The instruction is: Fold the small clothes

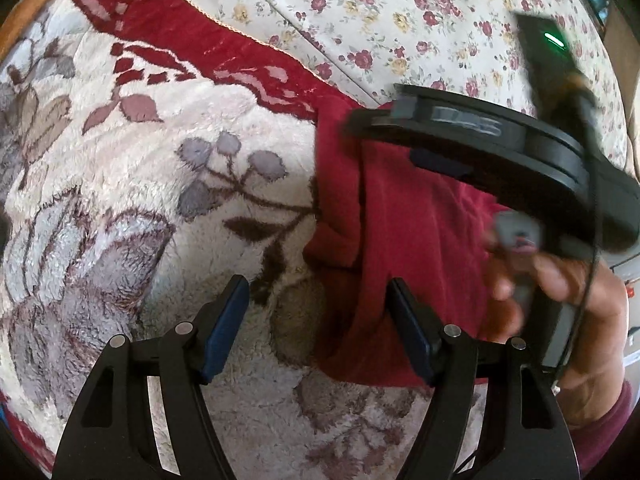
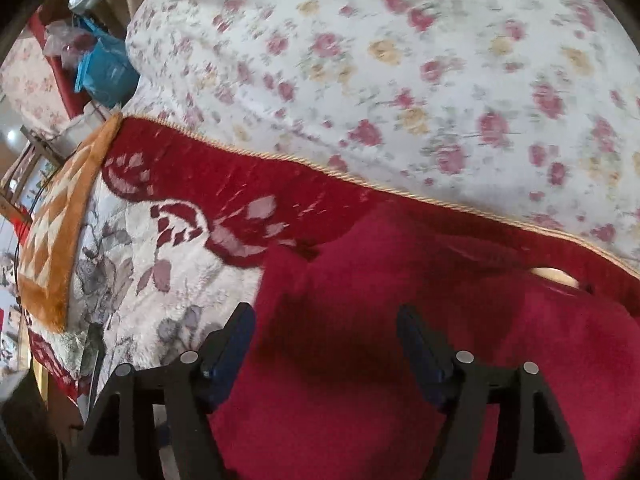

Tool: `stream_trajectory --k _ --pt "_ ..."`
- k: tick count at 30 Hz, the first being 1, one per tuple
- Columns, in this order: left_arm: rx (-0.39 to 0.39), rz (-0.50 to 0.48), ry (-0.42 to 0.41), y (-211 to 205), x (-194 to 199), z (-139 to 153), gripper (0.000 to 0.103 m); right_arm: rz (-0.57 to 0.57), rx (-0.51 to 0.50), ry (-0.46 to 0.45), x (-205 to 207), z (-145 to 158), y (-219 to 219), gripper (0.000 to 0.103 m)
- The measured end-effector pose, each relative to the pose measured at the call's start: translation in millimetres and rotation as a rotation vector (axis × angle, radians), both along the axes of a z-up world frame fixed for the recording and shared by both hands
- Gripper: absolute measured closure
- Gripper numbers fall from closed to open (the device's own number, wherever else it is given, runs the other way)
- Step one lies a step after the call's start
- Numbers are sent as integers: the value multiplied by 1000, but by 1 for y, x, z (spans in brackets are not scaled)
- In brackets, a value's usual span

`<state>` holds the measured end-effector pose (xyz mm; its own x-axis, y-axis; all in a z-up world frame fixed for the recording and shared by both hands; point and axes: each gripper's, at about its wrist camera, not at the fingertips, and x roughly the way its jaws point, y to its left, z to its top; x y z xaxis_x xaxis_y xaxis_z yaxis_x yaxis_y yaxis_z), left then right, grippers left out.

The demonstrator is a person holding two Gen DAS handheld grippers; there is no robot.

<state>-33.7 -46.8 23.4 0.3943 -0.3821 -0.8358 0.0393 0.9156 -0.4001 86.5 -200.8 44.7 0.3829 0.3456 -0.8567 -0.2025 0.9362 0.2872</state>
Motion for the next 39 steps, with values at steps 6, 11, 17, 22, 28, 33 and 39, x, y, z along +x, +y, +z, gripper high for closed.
stream_trajectory --k 6,11,17,22,28,33,39 --pt "-2 2 1 -1 5 -2 31 66 -149 21 11 -25 42 9" --pt "-11 2 -5 -2 8 -3 28 75 -226 -31 7 -29 42 31" --pt "-63 -6 -48 -13 16 -3 25 73 -59 -62 -3 -5 4 73" --pt "-78 -65 -98 -33 20 -2 25 33 39 -71 -9 11 -26 77" --pt "-76 -113 -127 -45 24 -3 62 29 52 -57 -13 12 -31 77" --pt "-93 -118 -126 -43 26 -3 65 15 129 -18 -11 10 -38 76" --pt "-117 -95 -58 -35 28 -10 65 -88 181 -75 -43 14 -80 51"
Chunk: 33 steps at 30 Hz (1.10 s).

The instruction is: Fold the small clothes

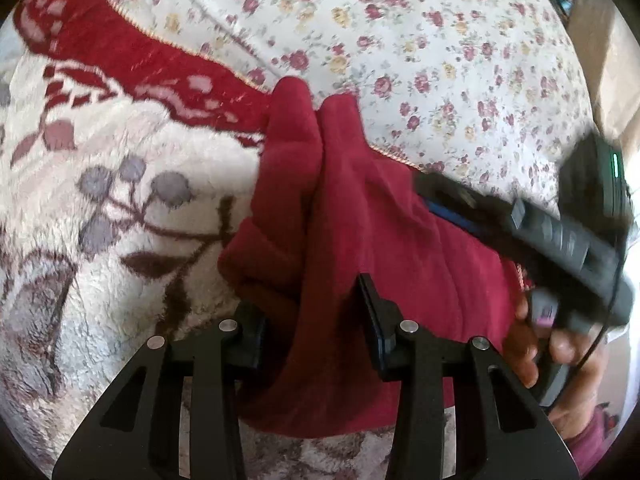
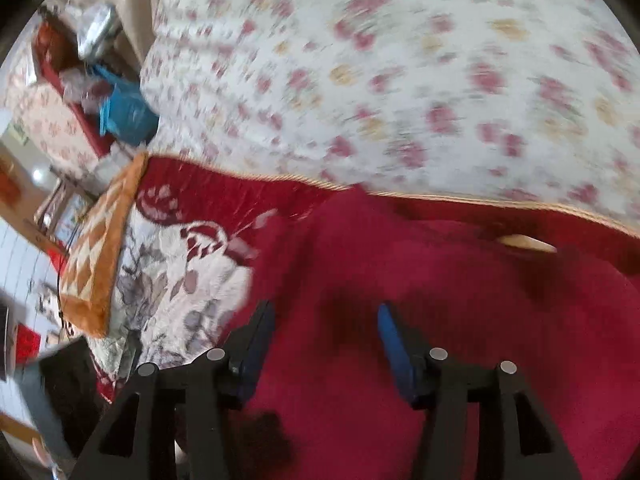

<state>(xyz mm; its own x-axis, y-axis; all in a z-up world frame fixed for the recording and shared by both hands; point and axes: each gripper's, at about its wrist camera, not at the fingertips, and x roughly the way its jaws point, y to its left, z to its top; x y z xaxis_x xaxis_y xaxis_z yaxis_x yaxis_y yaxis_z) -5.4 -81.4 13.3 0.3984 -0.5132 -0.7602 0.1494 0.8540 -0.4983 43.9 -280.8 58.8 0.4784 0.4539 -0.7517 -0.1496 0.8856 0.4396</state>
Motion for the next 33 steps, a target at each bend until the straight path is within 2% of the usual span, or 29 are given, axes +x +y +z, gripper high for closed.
stream_trajectory --k 4,6,7,8,9,10,11,13,15,17,19,22,23,24,26,30,33 --pt "17 2 -10 -1 -4 2 65 -139 -87 -83 -32 -9 -72 51" --pt "23 4 -12 -1 -7 2 65 -230 -158 -95 -42 -14 -111 51" --pt "28 3 -13 -2 -7 1 65 -272 -153 -86 -45 -16 -127 51" --pt "30 4 -12 -3 -7 2 65 -338 -118 -72 -50 -20 -151 51" --pt "30 7 -12 -2 -7 1 65 -384 -50 -64 -53 -23 -170 51" --pt "30 8 -12 -3 -7 0 65 -419 64 -65 -56 -26 -189 52" --pt "33 8 -13 -3 -7 0 65 -460 107 -66 -59 -27 -199 51" --pt "34 12 -11 -4 -6 -1 65 -557 77 -61 -63 -29 -210 49" --pt "38 11 -11 -4 -7 -1 65 -569 139 -59 -64 -35 -216 48" --pt "37 13 -11 -4 -6 -1 65 -580 141 -25 -60 -36 -219 48" --pt "32 18 -5 -3 -6 -1 65 -573 90 13 -52 -33 -214 48" --pt "33 22 -3 -3 -8 -1 65 -552 -94 72 -36 -18 -187 48" --pt "34 23 -3 -3 -9 0 65 -523 -117 73 -32 -12 -172 46" --pt "34 24 -2 -3 -9 0 65 -475 -117 68 -31 -7 -159 44" --pt "31 29 1 -2 -9 -1 65 -341 -105 70 -25 2 -119 27" --pt "35 30 -3 -2 -11 -1 65 -64 -96 97 10 12 -14 25" --pt "30 29 3 -1 -11 -1 65 45 -75 175 37 3 39 25"
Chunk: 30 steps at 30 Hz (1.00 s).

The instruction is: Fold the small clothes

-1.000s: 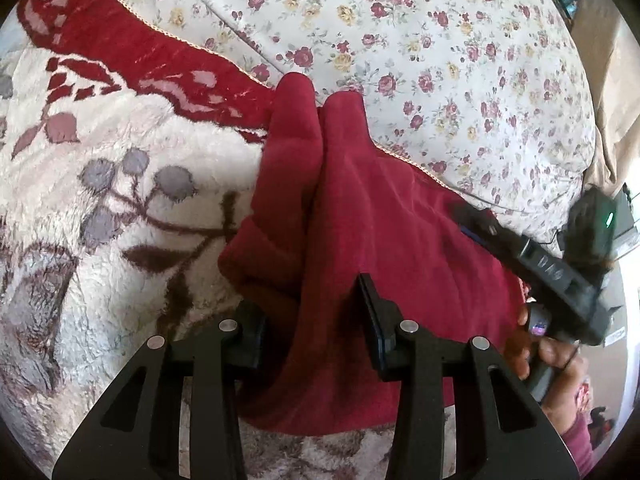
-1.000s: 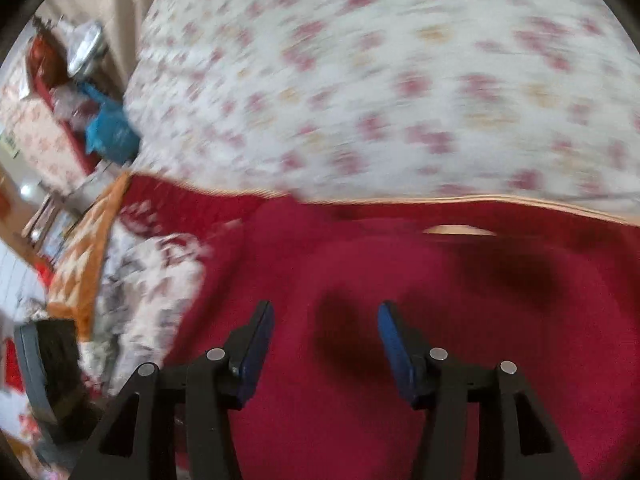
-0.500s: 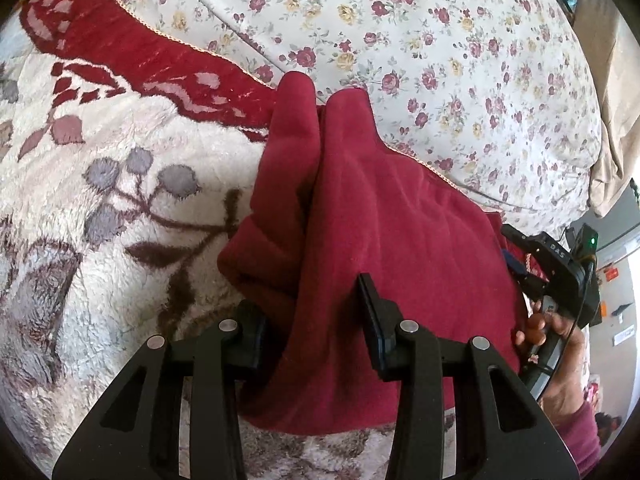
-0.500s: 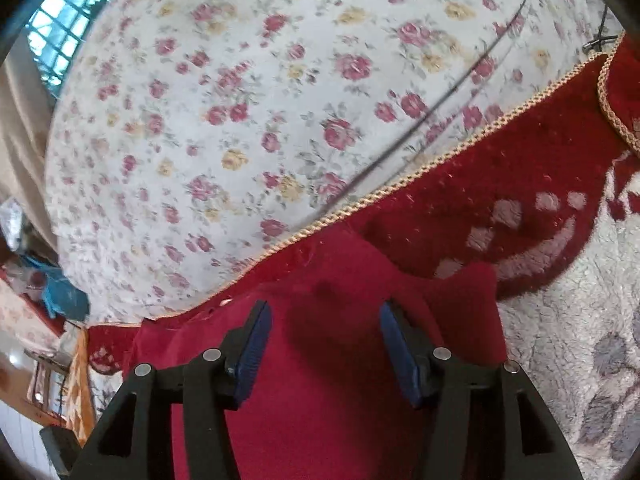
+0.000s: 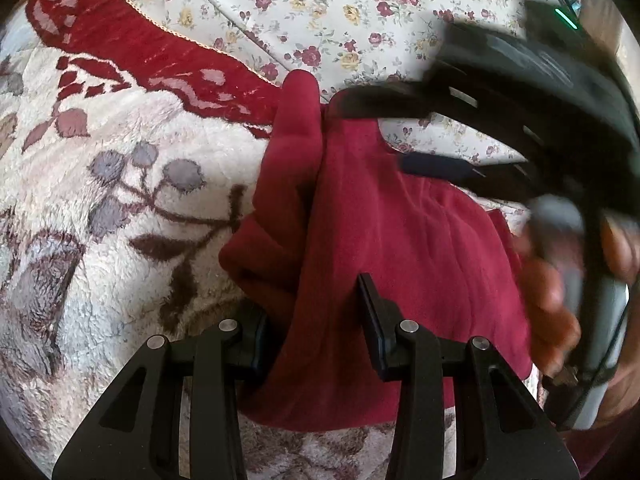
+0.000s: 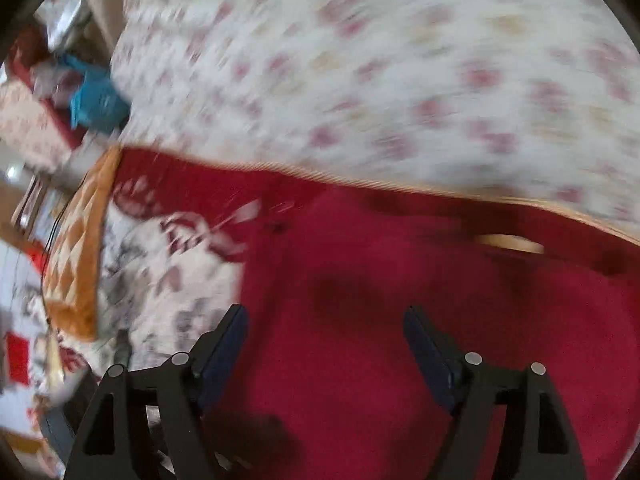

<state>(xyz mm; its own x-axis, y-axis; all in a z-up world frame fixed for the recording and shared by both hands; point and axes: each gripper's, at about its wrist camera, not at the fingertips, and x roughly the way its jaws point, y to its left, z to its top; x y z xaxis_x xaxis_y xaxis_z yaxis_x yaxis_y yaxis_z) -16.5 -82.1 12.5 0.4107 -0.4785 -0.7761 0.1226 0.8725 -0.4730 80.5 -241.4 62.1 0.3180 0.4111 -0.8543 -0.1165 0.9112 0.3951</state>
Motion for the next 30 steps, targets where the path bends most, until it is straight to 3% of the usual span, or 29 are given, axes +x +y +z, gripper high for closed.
stream_trajectory --k 7,15,18,21,23,25,30 --pt "0 -1 9 1 0 1 65 125 -125 103 36 -32 55 23" --pt "-9 5 15 1 7 1 64 227 -269 85 45 -49 77 15" --pt "-31 18 24 5 12 -1 62 214 -297 23 38 -50 67 33" --pt "-26 18 15 4 11 1 62 199 -233 -35 27 -44 52 51" --pt "-31 0 -12 0 7 7 69 171 -160 -45 21 -39 38 63" --pt "-38 -23 -51 -6 -1 18 78 142 -87 -63 14 -29 22 70" --pt "-78 -56 -125 -25 -20 52 84 105 5 -120 1 3 -8 78"
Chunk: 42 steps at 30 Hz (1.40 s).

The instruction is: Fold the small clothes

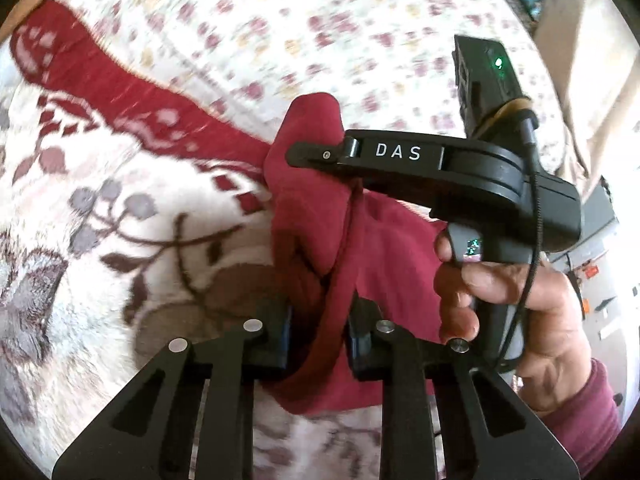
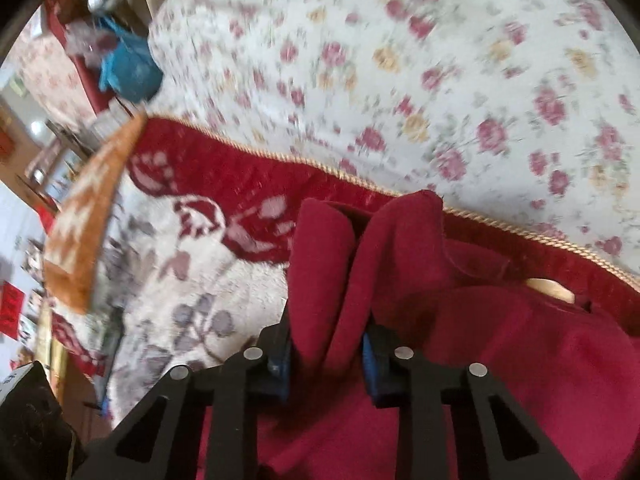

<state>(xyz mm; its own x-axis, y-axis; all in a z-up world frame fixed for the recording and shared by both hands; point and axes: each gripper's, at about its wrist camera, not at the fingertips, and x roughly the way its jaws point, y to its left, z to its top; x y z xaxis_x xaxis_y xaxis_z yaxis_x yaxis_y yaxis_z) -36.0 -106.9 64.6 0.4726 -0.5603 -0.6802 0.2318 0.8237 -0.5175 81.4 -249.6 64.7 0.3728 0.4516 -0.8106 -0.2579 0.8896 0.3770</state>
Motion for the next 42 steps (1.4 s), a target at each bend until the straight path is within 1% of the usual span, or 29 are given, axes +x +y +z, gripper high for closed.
stream_trajectory --k 4,6,8,13,16,19,23,26,27,29,30,31,32,33,34,35,37,39,40,41,42 --pt "35 -63 -42 -33 -11 18 85 -32 60 -26 -12 23 -33 80" --pt "32 -94 -49 -53 -15 23 85 -44 72 -41 -17 33 -49 80" --pt "34 -128 -53 -74 -16 25 86 -65 84 -57 -26 43 -74 81" --pt "89 -230 -85 -135 -27 32 86 -128 93 -81 -48 55 -133 83" --pt "102 -285 -90 -172 -32 32 87 -186 101 -84 -63 51 -174 83" --pt "128 -332 -81 -206 -38 24 87 -242 122 -80 -77 44 -213 84" --pt "185 -370 -49 -244 -45 4 87 -321 132 -54 -91 26 -254 85" --pt "207 -391 -11 -259 -43 -16 87 -390 120 -18 -94 6 -275 85" --pt "207 -394 -9 -261 -43 -20 87 -416 94 1 -94 -4 -279 85" --pt "199 -415 -9 -257 -42 -19 86 -450 67 27 -93 -18 -283 85" --pt "179 -437 -1 -251 -43 -14 86 -467 94 32 -94 -22 -285 85" --pt "161 -454 4 -243 -43 -8 78 -478 126 25 -97 -21 -286 84" --pt "148 -467 3 -232 -44 -1 73 -487 147 13 -102 -17 -287 76" --pt "141 -473 -2 -222 -46 5 64 -492 152 4 -107 -12 -287 66" --pt "130 -473 -16 -209 -49 13 58 -497 162 -12 -118 -3 -286 45" --pt "123 -464 -40 -195 -53 20 57 -495 178 -24 -127 3 -284 35" --pt "143 -422 -86 -172 -53 27 57 -461 231 -41 -150 13 -278 35" --pt "208 -356 -111 -156 -50 23 57 -410 251 -24 -169 15 -265 35" --pt "237 -324 -106 -151 -46 18 57 -392 247 -10 -176 12 -258 35" --pt "253 -299 -83 -146 -44 11 57 -377 243 2 -179 10 -252 35" --pt "254 -288 -61 -143 -46 6 57 -359 238 12 -180 6 -244 35"
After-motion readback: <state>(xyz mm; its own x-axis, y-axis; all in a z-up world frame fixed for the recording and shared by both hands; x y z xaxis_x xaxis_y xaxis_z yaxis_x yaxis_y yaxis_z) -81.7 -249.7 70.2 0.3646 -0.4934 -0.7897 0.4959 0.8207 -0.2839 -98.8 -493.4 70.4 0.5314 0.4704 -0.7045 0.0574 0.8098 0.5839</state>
